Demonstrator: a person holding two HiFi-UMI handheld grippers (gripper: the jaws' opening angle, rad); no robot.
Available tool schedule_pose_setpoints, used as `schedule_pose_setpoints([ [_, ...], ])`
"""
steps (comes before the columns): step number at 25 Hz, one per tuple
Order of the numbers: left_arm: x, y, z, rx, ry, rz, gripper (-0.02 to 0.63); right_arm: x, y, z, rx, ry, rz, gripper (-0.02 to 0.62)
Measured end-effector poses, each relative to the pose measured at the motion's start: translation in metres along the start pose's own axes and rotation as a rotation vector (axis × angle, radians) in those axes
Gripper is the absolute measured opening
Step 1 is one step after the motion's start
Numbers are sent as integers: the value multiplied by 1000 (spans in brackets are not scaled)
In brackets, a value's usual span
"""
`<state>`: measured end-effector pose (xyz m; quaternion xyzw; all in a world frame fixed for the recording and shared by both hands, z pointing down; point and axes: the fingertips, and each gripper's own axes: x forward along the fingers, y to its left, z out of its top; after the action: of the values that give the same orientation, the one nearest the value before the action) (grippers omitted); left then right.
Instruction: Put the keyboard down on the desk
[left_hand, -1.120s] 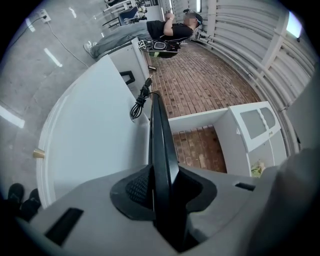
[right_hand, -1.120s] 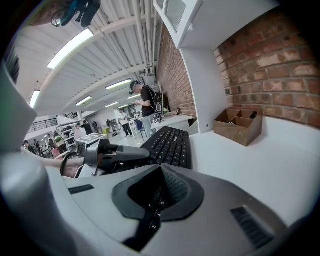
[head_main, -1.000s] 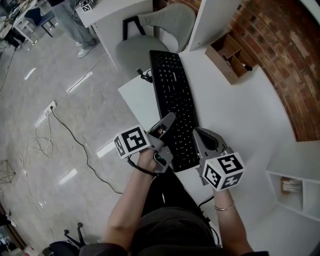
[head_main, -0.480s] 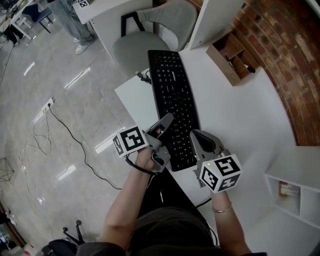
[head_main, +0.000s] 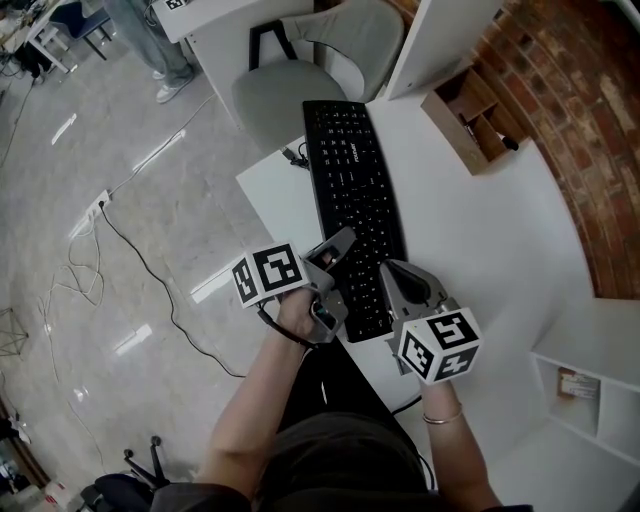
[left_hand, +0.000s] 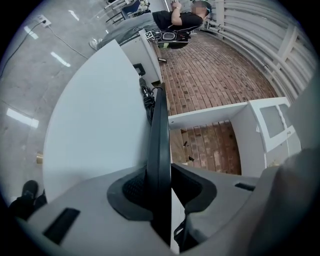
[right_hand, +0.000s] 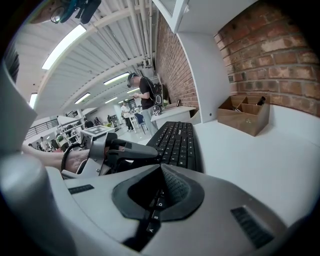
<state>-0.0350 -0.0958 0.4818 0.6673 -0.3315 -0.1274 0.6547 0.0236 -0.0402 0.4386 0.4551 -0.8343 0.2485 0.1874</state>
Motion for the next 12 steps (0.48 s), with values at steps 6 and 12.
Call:
schedule_pose_setpoints([
  [6,0,0,-2,65,32,69,114,0,4,2,-5,7,-1,5],
  [12,-1,0,-3,99,48,96,130,-1,4,3,-11,8,-2,6],
])
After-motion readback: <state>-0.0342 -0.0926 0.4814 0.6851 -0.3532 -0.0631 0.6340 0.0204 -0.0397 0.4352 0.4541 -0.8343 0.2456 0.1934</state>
